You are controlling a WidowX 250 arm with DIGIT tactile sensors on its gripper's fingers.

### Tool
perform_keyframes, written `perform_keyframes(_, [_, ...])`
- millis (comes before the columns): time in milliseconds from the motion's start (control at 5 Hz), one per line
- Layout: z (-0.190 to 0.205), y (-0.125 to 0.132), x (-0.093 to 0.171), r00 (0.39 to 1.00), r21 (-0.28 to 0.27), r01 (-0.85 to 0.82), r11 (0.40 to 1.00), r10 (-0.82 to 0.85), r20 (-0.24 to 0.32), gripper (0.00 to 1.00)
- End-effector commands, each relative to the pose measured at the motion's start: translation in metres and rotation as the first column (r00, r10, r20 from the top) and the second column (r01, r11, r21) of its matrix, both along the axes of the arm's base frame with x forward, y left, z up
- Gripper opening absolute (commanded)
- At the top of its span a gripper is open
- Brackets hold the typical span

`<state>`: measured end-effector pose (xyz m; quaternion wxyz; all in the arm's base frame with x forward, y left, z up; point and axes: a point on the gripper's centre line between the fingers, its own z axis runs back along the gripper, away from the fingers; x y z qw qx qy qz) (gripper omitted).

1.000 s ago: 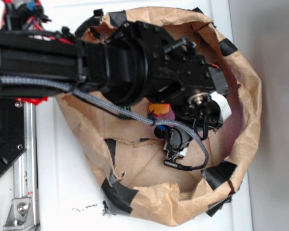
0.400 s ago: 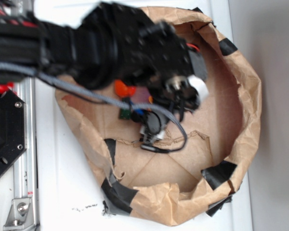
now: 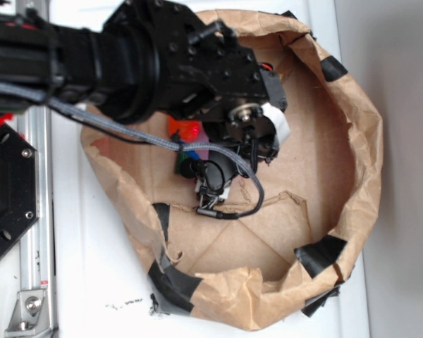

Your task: Grab the yellow duck.

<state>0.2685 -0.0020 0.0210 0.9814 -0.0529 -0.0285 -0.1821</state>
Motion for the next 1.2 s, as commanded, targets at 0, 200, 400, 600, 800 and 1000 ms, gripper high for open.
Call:
perform_keyframes(0, [-0.003,-0.004,0.006,0.998,0.015,0.001,1.0,-0.002,0.06,0.0])
perform_keyframes(200, [0.024,-0.001,0.007,0.995,-0.001,-0.036,0.999,0.036,0.098,0.0])
perform_keyframes(400, [0.074,0.004,0.006,0.983,-0.074,-0.104,0.992,0.114,0.144,0.0])
perform_keyframes(600, [0.112,0.006,0.005,0.973,-0.079,-0.141,0.987,0.153,0.174,0.0])
perform_keyframes(800, [0.12,0.012,0.01,0.975,-0.088,-0.173,0.981,0.183,0.124,0.0])
perform_keyframes(1000, [0.112,0.005,0.014,0.973,-0.031,-0.211,0.977,0.213,0.091,0.0])
